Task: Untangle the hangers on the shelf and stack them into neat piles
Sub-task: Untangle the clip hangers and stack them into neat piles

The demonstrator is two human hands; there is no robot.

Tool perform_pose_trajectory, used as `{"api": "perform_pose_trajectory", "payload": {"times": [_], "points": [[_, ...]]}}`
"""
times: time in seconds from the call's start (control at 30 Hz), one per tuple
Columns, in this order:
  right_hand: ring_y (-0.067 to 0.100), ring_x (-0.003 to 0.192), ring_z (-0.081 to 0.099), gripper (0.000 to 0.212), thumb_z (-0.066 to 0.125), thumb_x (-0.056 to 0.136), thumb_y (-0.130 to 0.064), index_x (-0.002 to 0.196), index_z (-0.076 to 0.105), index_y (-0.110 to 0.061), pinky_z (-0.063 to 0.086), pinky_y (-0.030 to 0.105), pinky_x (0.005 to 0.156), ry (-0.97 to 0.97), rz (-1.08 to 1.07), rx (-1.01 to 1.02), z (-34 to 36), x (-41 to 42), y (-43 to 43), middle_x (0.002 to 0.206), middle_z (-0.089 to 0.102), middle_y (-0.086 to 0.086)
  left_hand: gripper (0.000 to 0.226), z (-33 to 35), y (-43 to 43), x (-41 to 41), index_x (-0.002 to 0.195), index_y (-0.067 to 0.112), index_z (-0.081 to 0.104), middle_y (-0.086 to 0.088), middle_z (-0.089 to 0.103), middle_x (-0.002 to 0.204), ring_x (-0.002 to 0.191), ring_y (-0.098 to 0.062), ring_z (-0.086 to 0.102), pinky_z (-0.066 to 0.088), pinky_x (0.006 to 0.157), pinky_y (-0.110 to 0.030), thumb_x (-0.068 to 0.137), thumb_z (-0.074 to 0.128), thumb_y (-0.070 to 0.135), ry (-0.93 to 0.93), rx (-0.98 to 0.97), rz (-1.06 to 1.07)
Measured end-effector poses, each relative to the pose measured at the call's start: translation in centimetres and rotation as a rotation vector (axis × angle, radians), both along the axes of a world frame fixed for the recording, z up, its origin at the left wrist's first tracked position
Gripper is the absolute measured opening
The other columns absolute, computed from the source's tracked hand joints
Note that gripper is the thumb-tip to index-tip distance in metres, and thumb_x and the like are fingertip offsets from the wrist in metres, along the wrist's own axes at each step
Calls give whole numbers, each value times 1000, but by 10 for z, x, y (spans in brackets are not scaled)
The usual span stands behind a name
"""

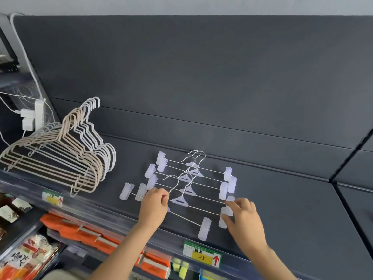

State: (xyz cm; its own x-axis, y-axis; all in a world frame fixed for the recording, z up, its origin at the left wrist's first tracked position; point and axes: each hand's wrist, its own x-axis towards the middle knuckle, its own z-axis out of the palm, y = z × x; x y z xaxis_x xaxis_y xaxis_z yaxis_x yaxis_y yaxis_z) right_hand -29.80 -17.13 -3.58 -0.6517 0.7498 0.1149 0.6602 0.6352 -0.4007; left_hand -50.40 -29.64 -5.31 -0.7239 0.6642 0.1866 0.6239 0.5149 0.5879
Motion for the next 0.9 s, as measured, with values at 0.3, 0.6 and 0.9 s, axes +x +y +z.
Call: {"api": "perform_pose_trajectory", "payload": {"times": [0.3,0.6,0.9], "points": [[17,86,60,34,50,94,-18,128,53,-19,43,14,79,136,5,-219,-9,-8,5,118,53,4,17,-3,15,16,85,5,64,0,46,90,90,-18,45,43,79,-23,85,50,-4,21,-25,33],[12,77,48,29,48,94,-14,122,57,-16,37,11,69,167,-10,-232,-12,-9,11,100,54,2,18,4,18,23,79,8,59,-2,51,87,88,-17,46,43,75,-24,87,47,-2,-14,10,26],[13,76,50,22,51,93,-12,114,59,-13,39,14,68,244,-53,-288,-10,-15,17,94,54,1,17,3,14,18,86,2,61,-8,57,94,92,-21,53,49,81,-28,90,45,-2,-45,1,15]]}}
